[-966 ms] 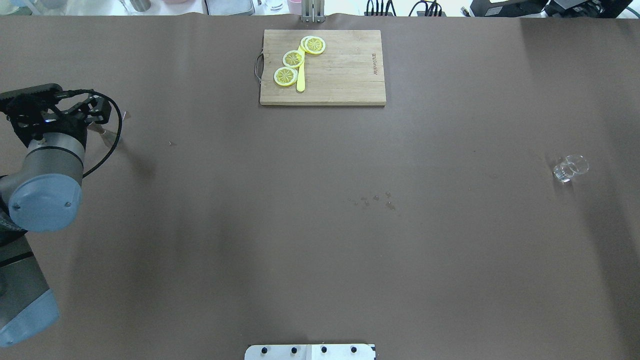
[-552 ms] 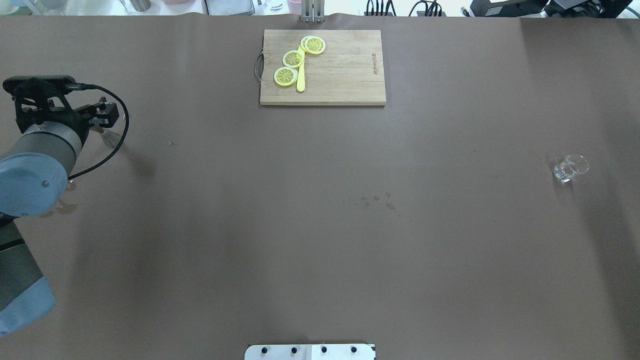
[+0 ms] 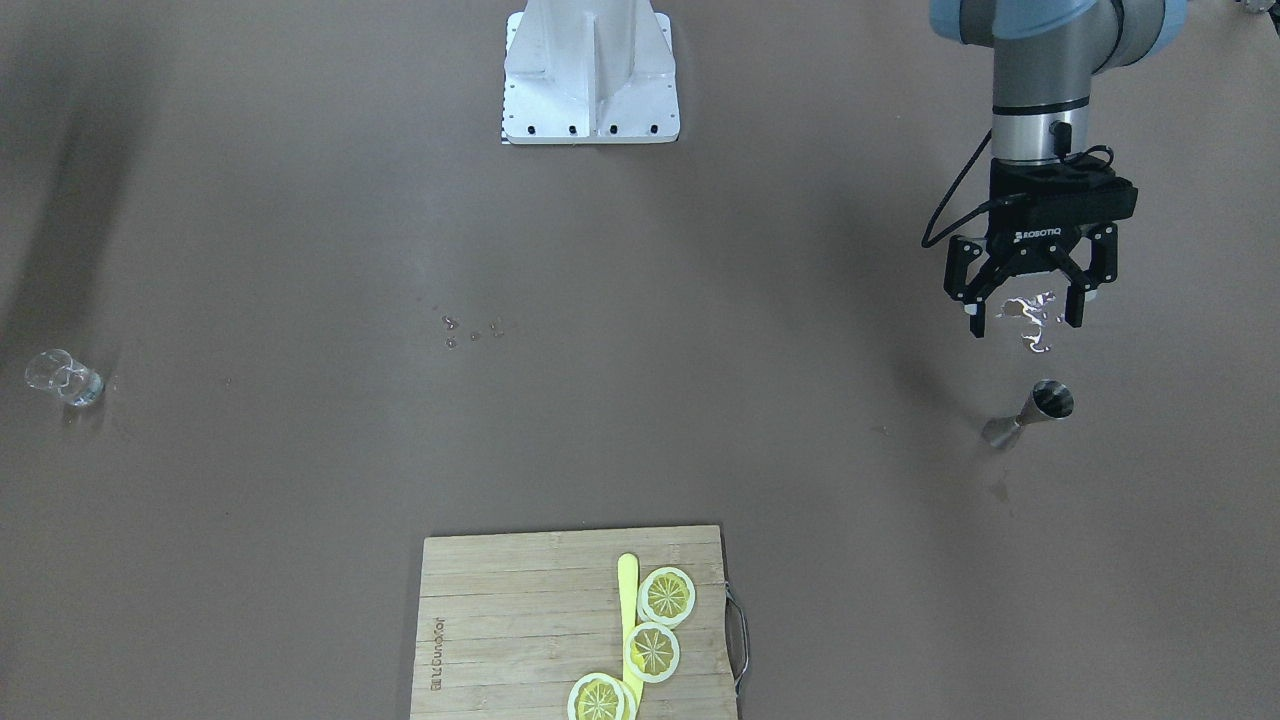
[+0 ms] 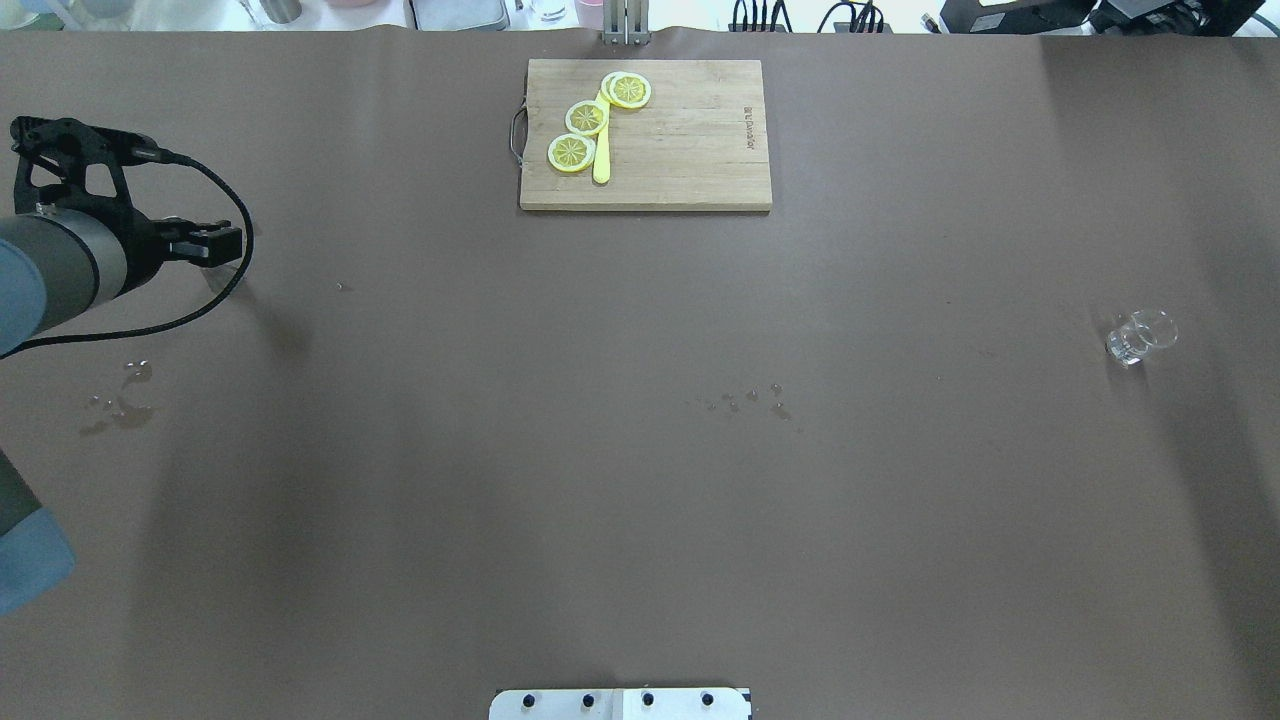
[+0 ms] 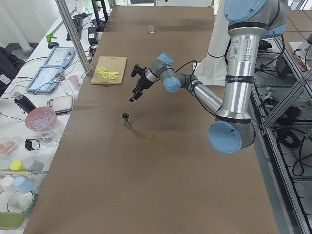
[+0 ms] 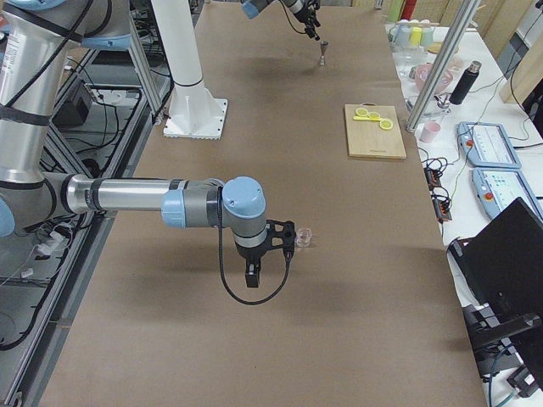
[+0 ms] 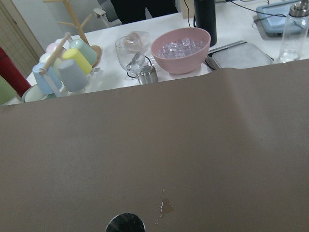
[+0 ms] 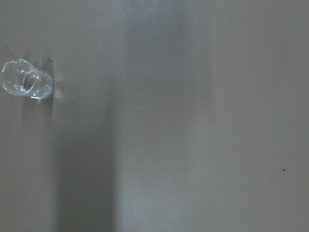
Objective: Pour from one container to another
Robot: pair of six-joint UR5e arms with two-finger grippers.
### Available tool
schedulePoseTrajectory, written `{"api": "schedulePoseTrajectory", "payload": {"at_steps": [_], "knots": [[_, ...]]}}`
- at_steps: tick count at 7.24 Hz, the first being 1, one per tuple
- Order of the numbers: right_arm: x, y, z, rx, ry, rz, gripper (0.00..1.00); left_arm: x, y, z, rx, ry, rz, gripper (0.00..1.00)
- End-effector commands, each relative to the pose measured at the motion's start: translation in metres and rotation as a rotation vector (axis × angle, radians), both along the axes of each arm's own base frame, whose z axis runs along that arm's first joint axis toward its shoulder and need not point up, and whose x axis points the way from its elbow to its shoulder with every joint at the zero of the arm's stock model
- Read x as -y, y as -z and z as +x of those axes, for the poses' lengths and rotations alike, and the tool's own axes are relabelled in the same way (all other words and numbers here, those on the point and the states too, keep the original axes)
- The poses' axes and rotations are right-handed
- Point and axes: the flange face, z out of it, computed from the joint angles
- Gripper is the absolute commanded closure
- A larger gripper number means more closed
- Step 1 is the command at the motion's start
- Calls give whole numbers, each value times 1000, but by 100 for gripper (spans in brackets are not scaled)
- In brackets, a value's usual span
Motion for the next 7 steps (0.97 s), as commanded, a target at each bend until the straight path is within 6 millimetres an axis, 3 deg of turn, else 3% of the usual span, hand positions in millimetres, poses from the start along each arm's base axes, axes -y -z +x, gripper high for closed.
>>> {"api": "schedulePoseTrajectory", "payload": {"at_steps": [1, 3, 5, 7], "knots": [[2, 2, 0, -2, 2, 9, 0, 7, 2, -28, 11, -249, 20, 3], [5, 4, -1, -2, 3, 14, 0, 24, -11, -67, 73, -430, 79, 3], [7, 5, -1, -2, 3, 20, 0, 46, -39, -121, 85, -519, 84, 4], [10, 8, -1, -3, 3, 26, 0, 66, -79, -209, 162, -532, 51, 2]]}}
